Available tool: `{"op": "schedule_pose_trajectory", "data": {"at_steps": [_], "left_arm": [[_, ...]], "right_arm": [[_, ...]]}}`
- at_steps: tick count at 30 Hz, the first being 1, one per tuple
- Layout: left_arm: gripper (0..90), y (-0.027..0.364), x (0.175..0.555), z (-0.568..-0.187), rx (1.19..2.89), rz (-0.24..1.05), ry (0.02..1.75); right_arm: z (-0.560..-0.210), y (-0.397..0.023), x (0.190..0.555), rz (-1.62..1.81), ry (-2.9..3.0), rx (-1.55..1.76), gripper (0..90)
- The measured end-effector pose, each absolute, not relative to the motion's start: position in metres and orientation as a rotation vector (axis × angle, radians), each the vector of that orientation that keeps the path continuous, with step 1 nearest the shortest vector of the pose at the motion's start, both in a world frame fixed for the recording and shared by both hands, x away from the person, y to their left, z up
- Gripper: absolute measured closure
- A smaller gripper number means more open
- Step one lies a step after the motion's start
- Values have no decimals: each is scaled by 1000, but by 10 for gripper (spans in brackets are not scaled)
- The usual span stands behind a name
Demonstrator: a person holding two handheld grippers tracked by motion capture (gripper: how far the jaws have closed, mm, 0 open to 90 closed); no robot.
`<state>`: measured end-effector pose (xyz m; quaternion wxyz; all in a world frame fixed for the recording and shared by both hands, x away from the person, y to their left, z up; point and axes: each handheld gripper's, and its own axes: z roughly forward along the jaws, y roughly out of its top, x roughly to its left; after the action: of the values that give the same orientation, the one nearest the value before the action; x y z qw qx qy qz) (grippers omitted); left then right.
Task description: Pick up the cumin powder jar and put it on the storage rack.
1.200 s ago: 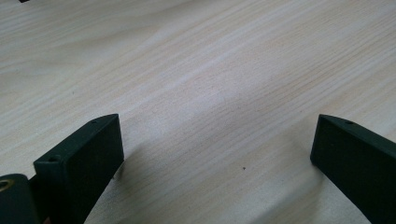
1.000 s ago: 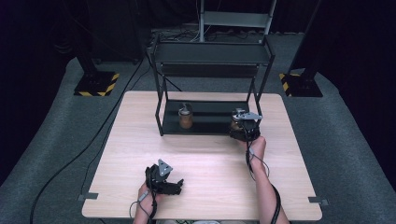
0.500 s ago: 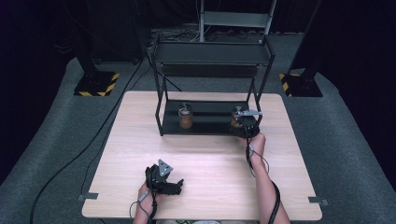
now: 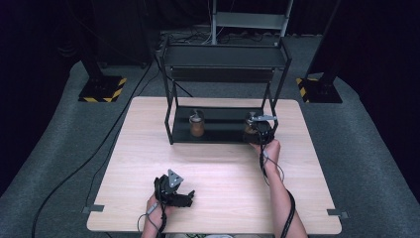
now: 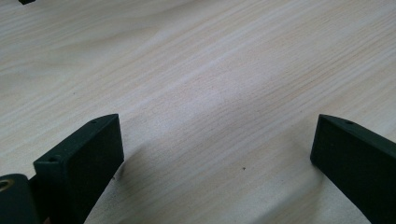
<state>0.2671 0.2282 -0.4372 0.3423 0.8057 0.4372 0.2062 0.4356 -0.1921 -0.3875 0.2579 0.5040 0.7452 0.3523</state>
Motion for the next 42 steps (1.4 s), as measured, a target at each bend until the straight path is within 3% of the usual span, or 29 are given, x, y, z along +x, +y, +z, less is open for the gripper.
{"op": "schedule_pose_trajectory", "data": {"at_steps": [42], "left_arm": [[23, 227, 266, -438, 2093, 544, 1135]], "right_arm": [[-395, -178, 470, 942, 2025, 1463, 303]]}}
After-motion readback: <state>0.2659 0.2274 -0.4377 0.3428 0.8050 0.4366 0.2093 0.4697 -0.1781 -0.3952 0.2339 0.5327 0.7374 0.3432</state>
